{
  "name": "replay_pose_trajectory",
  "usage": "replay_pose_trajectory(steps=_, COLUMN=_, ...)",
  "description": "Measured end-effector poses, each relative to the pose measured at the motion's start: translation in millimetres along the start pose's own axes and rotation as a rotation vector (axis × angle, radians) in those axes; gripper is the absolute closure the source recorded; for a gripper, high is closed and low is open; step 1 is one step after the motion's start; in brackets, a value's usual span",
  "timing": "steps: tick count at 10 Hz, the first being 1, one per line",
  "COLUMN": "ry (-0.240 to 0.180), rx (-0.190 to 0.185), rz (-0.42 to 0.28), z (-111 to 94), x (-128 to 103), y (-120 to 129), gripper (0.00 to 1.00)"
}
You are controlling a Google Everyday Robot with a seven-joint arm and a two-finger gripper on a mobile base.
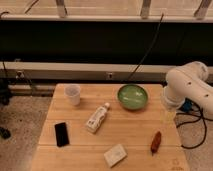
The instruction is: Place the white sponge in the ceramic bowl
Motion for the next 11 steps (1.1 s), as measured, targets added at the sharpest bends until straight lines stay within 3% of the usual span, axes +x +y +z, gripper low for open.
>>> replay_pose_trajectory(steps=2, ry=0.001, rx=-0.001, rz=-0.001, z=0.4, x=-0.1, y=0.5, gripper=0.2)
replay_pose_trajectory(steps=6, ry=-0.002, rx=-0.011, rz=-0.121, z=18.4, x=-33.8, y=16.1, gripper=0.2)
replay_pose_trajectory(steps=11, ry=-0.002, rx=-0.012, rz=-0.221, z=27.1, x=-40.4, y=30.1, gripper=0.2)
